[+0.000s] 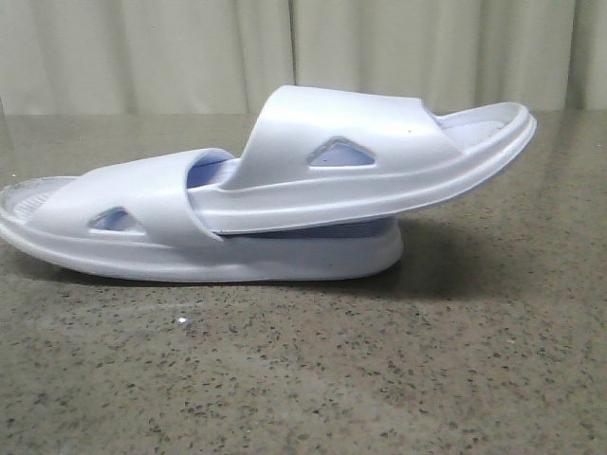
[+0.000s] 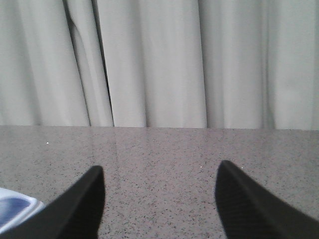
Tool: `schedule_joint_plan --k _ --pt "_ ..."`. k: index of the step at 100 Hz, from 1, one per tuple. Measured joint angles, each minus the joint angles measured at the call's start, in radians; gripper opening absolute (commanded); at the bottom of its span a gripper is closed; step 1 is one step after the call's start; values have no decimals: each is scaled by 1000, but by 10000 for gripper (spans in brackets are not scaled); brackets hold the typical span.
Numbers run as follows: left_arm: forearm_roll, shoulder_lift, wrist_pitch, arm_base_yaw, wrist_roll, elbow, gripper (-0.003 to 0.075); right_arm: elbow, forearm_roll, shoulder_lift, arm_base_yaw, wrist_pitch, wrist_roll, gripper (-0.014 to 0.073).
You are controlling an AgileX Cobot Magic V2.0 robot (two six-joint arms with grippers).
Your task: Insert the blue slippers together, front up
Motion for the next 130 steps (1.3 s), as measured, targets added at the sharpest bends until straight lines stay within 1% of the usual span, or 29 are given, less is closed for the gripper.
schedule_joint_plan --k 2,7,9,12,20,61,71,83,88,93,102,130 --pt "0 0 0 0 0 0 165 0 0 0 0 0 0 212" --pt "0 0 0 0 0 0 89 0 0 0 0 0 0 104" --pt "0 0 -1 0 0 0 57 0 0 0 0 0 0 77" --pt "0 0 -1 0 0 0 16 0 0 0 0 0 0 14" --pt "0 0 -2 0 0 0 16 0 0 0 0 -2 0 -104" --pt "0 0 -3 0 0 0 16 0 14 0 0 -2 0 -107" --pt "0 0 -3 0 0 0 16 0 94 0 0 -3 0 -107" --pt "0 0 -3 0 0 0 16 0 309 0 0 -34 0 -107" --pt "0 0 -3 0 0 0 16 0 380 0 0 -53 0 -107" --pt "0 0 -3 0 0 0 16 0 422 0 0 -66 0 -107" --pt "0 0 -3 0 0 0 16 0 456 0 0 -75 0 -107" --pt "-2 0 -3 0 0 0 16 0 472 0 0 -81 0 -107"
